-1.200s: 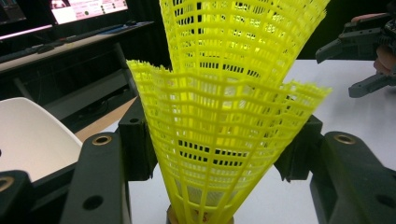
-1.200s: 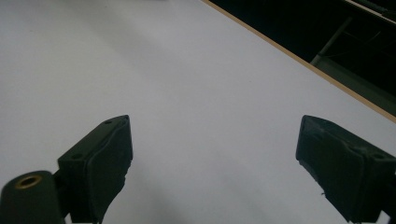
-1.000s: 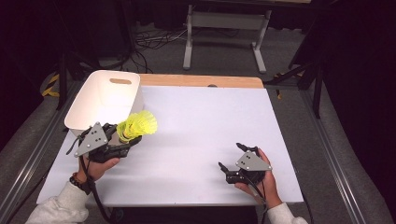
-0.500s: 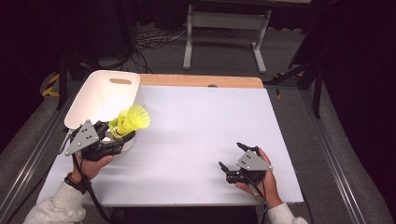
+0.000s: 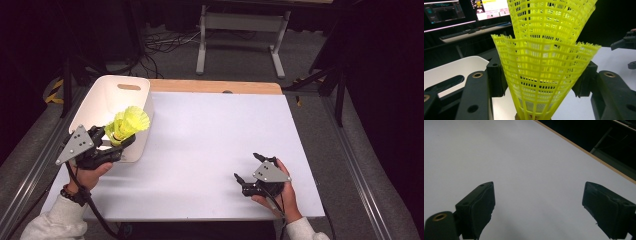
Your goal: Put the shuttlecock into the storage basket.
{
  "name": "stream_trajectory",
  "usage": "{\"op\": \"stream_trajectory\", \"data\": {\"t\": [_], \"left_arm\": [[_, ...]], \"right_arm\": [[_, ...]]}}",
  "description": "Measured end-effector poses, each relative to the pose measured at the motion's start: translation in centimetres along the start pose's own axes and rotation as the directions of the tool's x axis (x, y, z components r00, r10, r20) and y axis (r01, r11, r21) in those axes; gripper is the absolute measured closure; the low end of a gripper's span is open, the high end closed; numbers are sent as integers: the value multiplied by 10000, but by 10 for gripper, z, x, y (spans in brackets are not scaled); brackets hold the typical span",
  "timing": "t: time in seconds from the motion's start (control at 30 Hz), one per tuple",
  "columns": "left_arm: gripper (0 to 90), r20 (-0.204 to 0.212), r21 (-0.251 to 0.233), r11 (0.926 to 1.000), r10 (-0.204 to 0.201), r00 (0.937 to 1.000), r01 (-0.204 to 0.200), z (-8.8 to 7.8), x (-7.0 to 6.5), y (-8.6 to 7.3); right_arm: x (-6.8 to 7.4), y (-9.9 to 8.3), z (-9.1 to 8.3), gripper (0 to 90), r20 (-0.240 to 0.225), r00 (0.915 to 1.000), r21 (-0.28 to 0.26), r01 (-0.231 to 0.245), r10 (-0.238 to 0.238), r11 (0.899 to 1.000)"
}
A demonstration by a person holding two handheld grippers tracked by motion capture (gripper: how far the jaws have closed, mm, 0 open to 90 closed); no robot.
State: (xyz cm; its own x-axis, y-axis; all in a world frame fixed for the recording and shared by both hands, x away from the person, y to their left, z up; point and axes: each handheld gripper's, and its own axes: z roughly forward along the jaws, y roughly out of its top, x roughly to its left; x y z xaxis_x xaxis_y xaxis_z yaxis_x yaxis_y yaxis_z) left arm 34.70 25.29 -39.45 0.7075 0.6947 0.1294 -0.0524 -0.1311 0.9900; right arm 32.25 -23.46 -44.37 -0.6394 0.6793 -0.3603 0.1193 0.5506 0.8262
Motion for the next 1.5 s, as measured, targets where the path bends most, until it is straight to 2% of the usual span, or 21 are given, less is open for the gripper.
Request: {"op": "stream_trajectory", "data": {"t": [0.27,0.3,0.4,0.43,0.5,0.6,0.73,0.93,1.0,1.1,1.17,1.27,1.43,1.5], "left_arm": [[404,-246,-51,9999,-151,9996,149,-4,10,2],[403,-291,-55,9994,-331,9990,330,-4,14,3],[408,-219,-95,9990,-443,9988,441,-5,18,4],[408,-272,-36,9992,-398,9988,397,-4,21,5],[407,-196,7,9979,-649,9977,649,-3,26,5],[399,-123,152,9968,-786,9968,787,-2,33,7],[408,-251,256,9959,-857,9960,863,1,41,11],[407,-412,564,9960,-676,9969,699,7,52,23],[400,-295,720,9939,-815,9962,835,11,55,27],[389,-364,688,9958,-579,9977,603,11,54,33],[392,-339,666,9960,-581,9977,603,10,55,36],[394,-399,890,9949,-450,9982,484,12,55,38],[399,-528,838,9943,-612,9967,655,16,62,45],[399,-529,1069,9915,-689,9962,742,20,67,48]], "right_arm": [[0,0,1,119,-2,10000,20,-76,76,10000],[-1,0,1,120,-9,10000,32,-93,93,10000],[-1,-1,1,123,-7,9999,42,-146,146,9999],[-2,-1,2,123,-15,9999,56,-164,164,9998],[-2,-1,2,122,-30,9998,80,-212,213,9997],[-3,-2,3,123,-33,9997,98,-251,252,9996],[-3,-2,3,123,-50,9996,132,-275,275,9995],[-5,-2,3,123,-15,9995,110,-300,300,9995],[-6,-2,3,123,-18,9994,114,-338,338,9994],[-8,-3,3,123,11,9994,136,-360,360,9993],[-8,-3,3,123,1,9993,133,-368,368,9992],[-9,-4,4,123,-47,9991,198,-415,416,9989],[-7,-4,6,123,-129,9993,273,-333,337,9991],[-7,-4,7,123,-135,9994,291,-307,311,9991]]}}
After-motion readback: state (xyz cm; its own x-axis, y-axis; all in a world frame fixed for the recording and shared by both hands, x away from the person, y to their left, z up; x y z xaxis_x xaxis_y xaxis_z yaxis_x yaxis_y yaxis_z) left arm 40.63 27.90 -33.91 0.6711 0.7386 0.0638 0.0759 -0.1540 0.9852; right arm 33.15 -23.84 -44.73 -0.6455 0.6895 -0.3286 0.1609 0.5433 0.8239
